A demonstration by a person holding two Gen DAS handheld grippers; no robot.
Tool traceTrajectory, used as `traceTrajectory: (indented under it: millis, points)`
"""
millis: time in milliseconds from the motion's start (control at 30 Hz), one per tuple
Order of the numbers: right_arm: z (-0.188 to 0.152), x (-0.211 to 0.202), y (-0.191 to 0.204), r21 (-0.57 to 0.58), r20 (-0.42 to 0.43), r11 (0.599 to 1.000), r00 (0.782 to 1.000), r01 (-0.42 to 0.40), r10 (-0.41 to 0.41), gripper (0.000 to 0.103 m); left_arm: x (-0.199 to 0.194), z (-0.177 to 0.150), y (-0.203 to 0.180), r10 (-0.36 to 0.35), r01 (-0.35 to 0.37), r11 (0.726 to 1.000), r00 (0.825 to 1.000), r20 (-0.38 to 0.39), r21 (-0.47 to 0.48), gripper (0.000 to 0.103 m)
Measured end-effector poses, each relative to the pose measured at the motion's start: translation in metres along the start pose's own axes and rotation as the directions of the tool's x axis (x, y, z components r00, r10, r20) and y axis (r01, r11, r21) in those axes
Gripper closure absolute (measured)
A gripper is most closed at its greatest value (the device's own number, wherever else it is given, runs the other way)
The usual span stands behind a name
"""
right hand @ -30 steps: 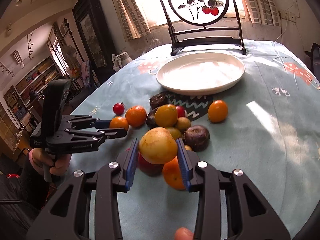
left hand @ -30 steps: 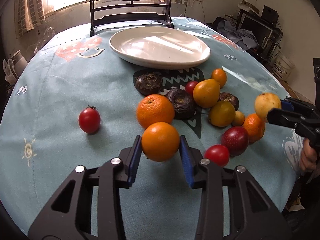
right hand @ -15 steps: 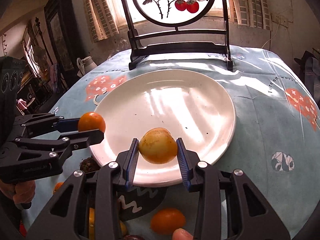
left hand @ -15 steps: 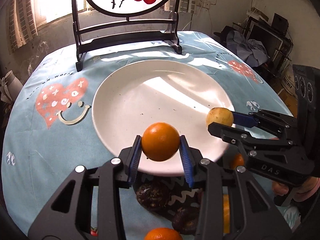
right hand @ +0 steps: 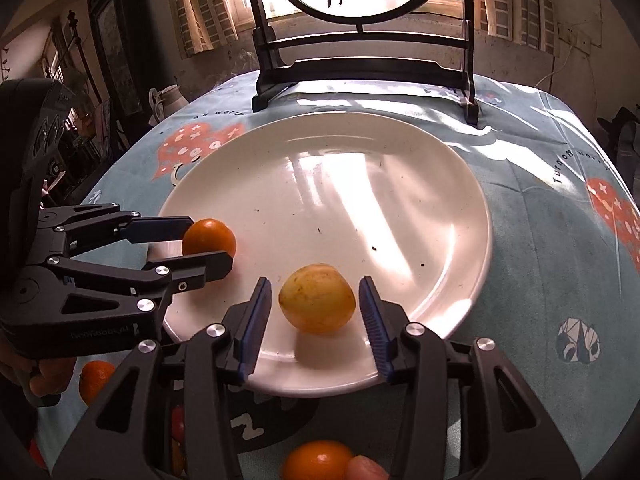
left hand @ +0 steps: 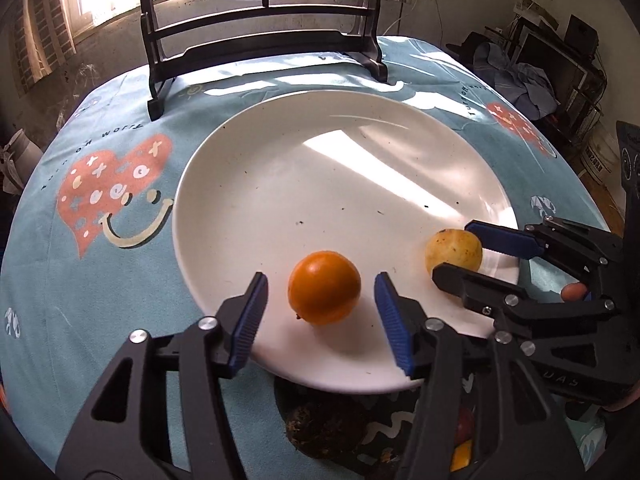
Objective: Organize fruits
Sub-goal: 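Carry both fruits onto the white plate and open both tools, then grasp a red tomato with the left tool while the right tool grasps an orange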
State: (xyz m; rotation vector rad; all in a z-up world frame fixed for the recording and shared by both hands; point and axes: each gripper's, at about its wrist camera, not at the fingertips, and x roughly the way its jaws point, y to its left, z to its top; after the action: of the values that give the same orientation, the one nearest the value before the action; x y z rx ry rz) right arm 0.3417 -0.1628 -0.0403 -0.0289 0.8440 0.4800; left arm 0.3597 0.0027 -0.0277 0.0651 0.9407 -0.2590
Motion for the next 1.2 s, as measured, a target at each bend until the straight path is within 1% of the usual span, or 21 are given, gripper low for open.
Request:
traceTrajectory:
  millis: [33, 100, 133, 167, 200, 233, 300, 400, 500, 533, 600, 667, 800, 967, 1167, 1200]
  points:
    - [0.000, -0.008, 0.000, 0.000, 0.023, 1.000, 1.000, 0.000, 0.000, 0.049, -0.011, -0.001, 0.001, 0.016, -0.015, 1.000, 0.999, 0.032, -0.006, 0.026]
    - [-0.001, -0.026, 0.003, -0.012, 0.064, 1.000, 0.998, -0.002, 0.003, 0.049, -0.033, -0.004, 0.004, 0.030, -0.030, 1.000, 0.996, 0.080, -0.007, 0.021]
    - [-0.002, -0.036, 0.004, -0.015, 0.087, 1.000, 0.996, -0.003, 0.004, 0.049, -0.045, -0.007, 0.007, 0.040, -0.038, 0.999, 0.994, 0.107, -0.016, 0.012]
    - [-0.005, -0.046, 0.004, -0.015, 0.109, 1.000, 0.994, -0.002, 0.003, 0.048, -0.056, -0.011, 0.009, 0.052, -0.048, 0.998, 0.989, 0.137, -0.029, 0.007]
    - [-0.009, -0.054, 0.004, -0.011, 0.125, 1.000, 0.992, -0.003, 0.004, 0.044, -0.067, -0.017, 0.012, 0.062, -0.056, 0.998, 0.984, 0.166, -0.040, 0.006]
    - [-0.014, -0.062, 0.003, -0.001, 0.140, 1.000, 0.990, -0.005, 0.005, 0.036, -0.076, -0.024, 0.015, 0.067, -0.060, 0.997, 0.980, 0.185, -0.046, 0.006]
    - [-0.027, -0.073, 0.001, 0.016, 0.158, 1.000, 0.987, -0.003, 0.000, 0.036, -0.088, -0.040, 0.021, 0.077, -0.066, 0.996, 0.976, 0.204, -0.062, 0.005]
    - [-0.046, -0.076, -0.003, 0.014, 0.138, 1.000, 0.990, 0.012, -0.014, 0.036, -0.095, -0.066, 0.030, 0.096, -0.079, 0.993, 0.972, 0.216, -0.090, 0.005]
    - [-0.060, -0.067, -0.007, 0.030, 0.075, 1.000, 0.997, 0.010, -0.012, 0.036, -0.096, -0.086, 0.038, 0.103, -0.082, 0.990, 0.975, 0.196, -0.112, 0.005]
    - [-0.063, -0.063, -0.008, 0.038, 0.050, 0.999, 0.999, 0.002, -0.004, 0.036, -0.098, -0.091, 0.041, 0.101, -0.079, 0.990, 0.975, 0.198, -0.117, 0.005]
    - [-0.068, -0.060, -0.009, 0.050, 0.027, 0.999, 1.000, -0.013, 0.012, 0.036, -0.101, -0.099, 0.045, 0.096, -0.071, 0.989, 0.974, 0.204, -0.126, 0.005]
    - [-0.069, -0.060, -0.009, 0.049, 0.029, 0.999, 1.000, -0.013, 0.012, 0.036, -0.103, -0.105, 0.048, 0.096, -0.070, 0.989, 0.973, 0.209, -0.130, 0.005]
    - [-0.070, -0.058, -0.006, 0.036, 0.020, 0.999, 1.000, -0.011, 0.010, 0.036, -0.104, -0.114, 0.051, 0.129, -0.103, 0.986, 0.969, 0.210, -0.130, 0.005]
    - [-0.072, -0.054, -0.001, 0.008, 0.001, 1.000, 1.000, 0.004, -0.004, 0.037, -0.104, -0.121, 0.058, 0.139, -0.112, 0.983, 0.970, 0.198, -0.144, 0.005]
    - [-0.073, -0.050, 0.001, -0.008, -0.013, 1.000, 1.000, 0.010, -0.010, 0.045, -0.107, -0.122, 0.067, 0.150, -0.113, 0.977, 0.967, 0.204, -0.182, 0.005]
    - [-0.074, -0.050, 0.001, -0.007, -0.016, 1.000, 1.000, 0.010, -0.010, 0.046, -0.108, -0.122, 0.069, 0.154, -0.115, 0.975, 0.967, 0.203, -0.191, 0.005]
